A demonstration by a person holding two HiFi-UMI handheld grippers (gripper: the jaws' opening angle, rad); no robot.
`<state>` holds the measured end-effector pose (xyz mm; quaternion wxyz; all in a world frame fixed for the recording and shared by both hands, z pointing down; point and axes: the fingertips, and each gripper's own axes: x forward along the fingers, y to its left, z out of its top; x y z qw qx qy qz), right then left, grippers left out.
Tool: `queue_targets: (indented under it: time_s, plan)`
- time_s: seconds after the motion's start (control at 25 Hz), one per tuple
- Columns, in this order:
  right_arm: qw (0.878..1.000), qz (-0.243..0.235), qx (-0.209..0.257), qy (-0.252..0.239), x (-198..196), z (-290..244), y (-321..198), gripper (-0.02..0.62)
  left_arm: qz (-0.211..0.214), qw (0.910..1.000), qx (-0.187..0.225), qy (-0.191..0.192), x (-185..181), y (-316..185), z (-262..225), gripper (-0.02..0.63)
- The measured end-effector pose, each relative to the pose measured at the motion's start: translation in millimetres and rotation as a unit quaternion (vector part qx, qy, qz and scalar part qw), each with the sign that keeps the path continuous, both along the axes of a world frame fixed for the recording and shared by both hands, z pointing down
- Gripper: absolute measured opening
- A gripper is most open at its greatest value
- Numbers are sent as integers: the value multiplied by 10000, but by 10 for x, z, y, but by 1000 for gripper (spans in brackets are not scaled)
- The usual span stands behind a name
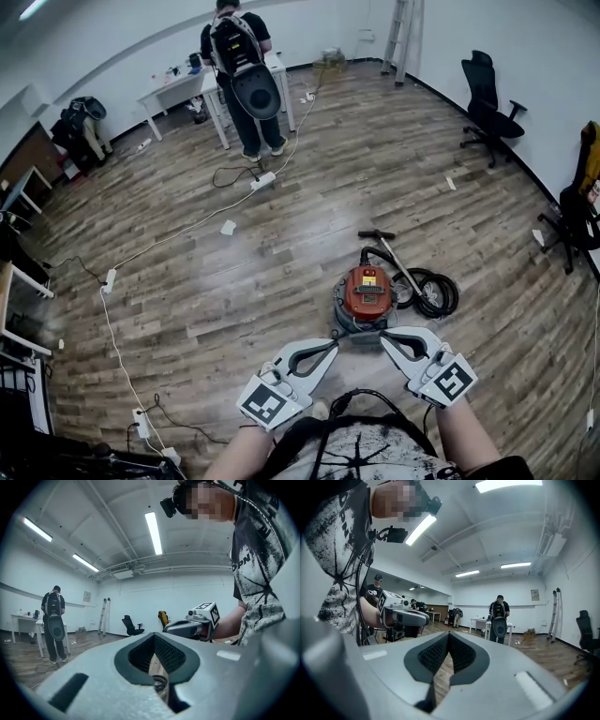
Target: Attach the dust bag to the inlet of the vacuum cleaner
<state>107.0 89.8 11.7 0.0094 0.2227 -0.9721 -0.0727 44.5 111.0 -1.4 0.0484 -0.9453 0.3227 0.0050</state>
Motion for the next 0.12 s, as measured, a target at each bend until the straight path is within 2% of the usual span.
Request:
queue_targets:
  time_s: [0.12]
  plan:
    - [10000,-61,53,-2,7,-19,28,6,-107,9998,-5,148,-31,-15,-37,2]
